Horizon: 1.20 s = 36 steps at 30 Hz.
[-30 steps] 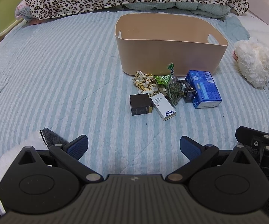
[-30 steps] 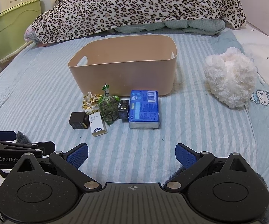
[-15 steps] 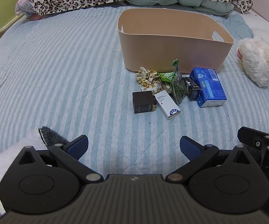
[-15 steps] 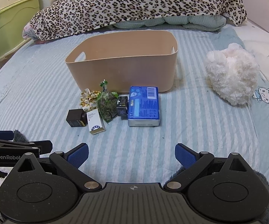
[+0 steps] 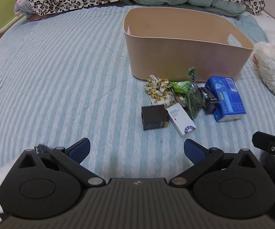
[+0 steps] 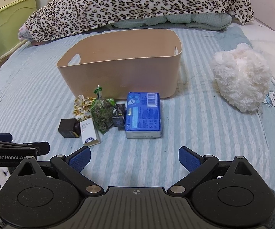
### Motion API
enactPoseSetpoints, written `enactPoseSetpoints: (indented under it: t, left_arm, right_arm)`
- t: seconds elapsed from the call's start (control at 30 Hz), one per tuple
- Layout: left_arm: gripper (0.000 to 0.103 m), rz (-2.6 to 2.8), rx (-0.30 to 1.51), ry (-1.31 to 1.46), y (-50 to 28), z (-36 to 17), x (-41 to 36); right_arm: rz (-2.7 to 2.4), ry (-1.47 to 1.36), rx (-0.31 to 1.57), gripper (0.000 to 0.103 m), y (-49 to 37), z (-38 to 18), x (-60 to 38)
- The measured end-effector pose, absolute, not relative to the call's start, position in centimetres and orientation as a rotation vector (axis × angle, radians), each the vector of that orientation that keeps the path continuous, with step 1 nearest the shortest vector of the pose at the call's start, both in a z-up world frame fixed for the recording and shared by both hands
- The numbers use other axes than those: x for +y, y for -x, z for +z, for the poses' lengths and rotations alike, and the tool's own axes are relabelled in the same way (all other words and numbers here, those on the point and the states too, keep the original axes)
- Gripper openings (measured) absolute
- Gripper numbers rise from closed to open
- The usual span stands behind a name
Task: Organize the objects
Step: 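Move both tools toward the pile of items beside the beige basket, then grasp the black box with the left tool while the right tool grasps the blue tissue pack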
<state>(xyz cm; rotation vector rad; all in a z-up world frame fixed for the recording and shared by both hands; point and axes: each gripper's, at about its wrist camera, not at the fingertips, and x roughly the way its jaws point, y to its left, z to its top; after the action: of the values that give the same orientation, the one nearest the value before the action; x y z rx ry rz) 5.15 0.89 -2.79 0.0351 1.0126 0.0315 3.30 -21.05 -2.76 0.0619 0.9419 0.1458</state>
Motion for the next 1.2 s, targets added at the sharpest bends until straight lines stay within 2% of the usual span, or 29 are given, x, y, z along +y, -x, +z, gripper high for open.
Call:
enactPoseSetpoints:
  t: [0.3,0.43,0.6,0.87,0.93,1.03,1.07,1.2]
  left_arm:
    - [0.103,0.023,1.039,-0.052,-9.6,-5.5,0.6]
    - [0.103,0.024,1.077,-0.067,-11.4,-7.3,0.5]
    - [0.103,0.020,1.132,-0.077,-12.8,-9.3,0.7]
    - [0.103,0.011,1.134,-0.075,-13.6,-10.7,0.8]
    - [0.102,0.015,1.122,-0.067,-13.8,-10.8,0.9]
    - [0.086,-0.008,1.109,-0.035,-13.8,-10.8,1.1]
    - [0.084,-0.013,1.104,-0.028,-13.7,-10.7,1.2]
    - [0.055,-0.042,1.091,-0.015,-12.9,-10.2,1.3]
  right_arm:
    - [0.127,-0.052,0.963,0.100,-7.6,-5.3,-21.2]
    - [0.132,-0.044,0.995,0.094,-9.6,-6.9,-20.9]
    - [0.155,-0.030,1.043,0.092,-11.5,-8.8,-20.3]
    - [0.172,-0.004,1.090,0.081,-13.1,-10.6,-19.2]
    - [0.175,0.006,1.092,0.074,-13.1,-10.7,-18.9]
    - [0.167,0.029,1.083,0.063,-12.8,-10.7,-18.7]
    - [0.171,0.022,1.077,0.063,-12.7,-10.6,-18.8]
    - [0.166,-0.028,1.068,0.062,-12.0,-10.0,-19.5]
